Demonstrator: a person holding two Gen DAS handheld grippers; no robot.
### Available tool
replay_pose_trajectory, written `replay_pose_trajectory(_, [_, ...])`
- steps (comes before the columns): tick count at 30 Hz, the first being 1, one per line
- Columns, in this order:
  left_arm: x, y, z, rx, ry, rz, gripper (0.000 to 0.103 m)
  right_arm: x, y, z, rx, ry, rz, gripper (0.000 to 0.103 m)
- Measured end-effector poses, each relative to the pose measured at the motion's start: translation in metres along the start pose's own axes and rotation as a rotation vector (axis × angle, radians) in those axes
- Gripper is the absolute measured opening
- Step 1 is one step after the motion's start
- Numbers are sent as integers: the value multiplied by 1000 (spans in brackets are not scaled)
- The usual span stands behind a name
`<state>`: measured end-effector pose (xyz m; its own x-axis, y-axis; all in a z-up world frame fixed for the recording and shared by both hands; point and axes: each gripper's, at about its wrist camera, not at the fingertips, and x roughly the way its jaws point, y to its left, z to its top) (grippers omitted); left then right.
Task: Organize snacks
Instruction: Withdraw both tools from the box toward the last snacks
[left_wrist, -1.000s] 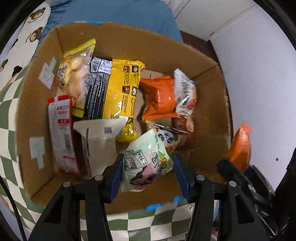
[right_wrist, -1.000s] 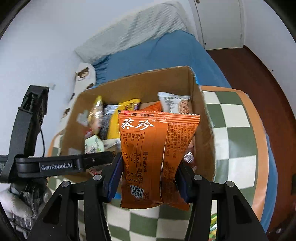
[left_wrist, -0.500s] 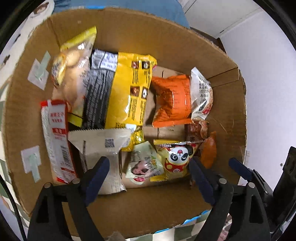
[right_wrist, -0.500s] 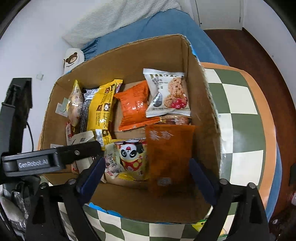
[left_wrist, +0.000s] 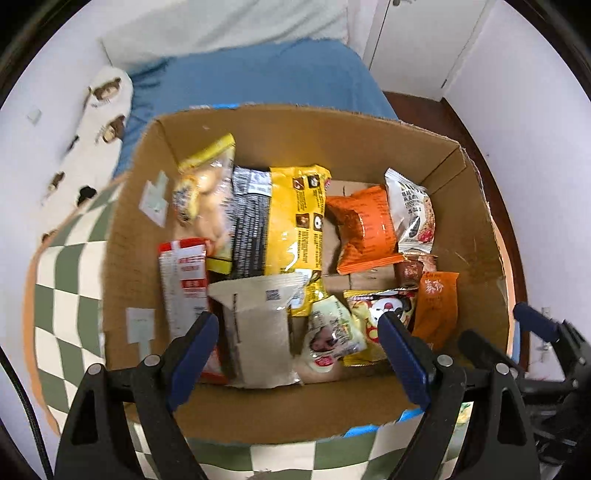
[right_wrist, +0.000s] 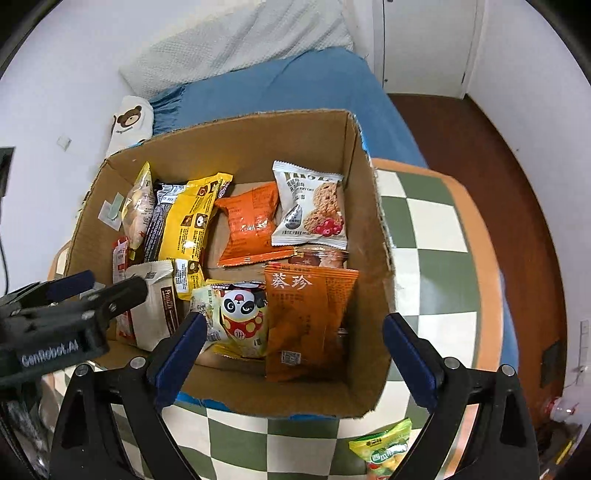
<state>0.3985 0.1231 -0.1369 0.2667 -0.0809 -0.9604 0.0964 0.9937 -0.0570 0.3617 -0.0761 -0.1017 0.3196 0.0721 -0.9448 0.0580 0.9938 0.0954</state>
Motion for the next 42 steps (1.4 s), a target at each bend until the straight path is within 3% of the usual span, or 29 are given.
replay_pose_trajectory(4, [-15, 3, -15, 7, -53, 41, 88, -8, 4, -6, -14, -18, -24, 98])
replay_pose_trajectory(15, [-65, 10, -49, -29, -180, 38, 88, -39, 14, -28, -28, -85, -26, 98])
replay_pose_trajectory(31, [-145, 6, -117, 6, -380, 79, 88, -132, 26, -85, -24, -266, -4, 98])
replay_pose_trajectory(37, [-153, 5, -135, 5, -391, 69, 88, -147, 25, -105, 8, -273, 62, 98])
replay_pose_trajectory(42, [-126, 14, -142, -30, -319, 78, 88, -121, -4, -119, 103, -198, 116, 98])
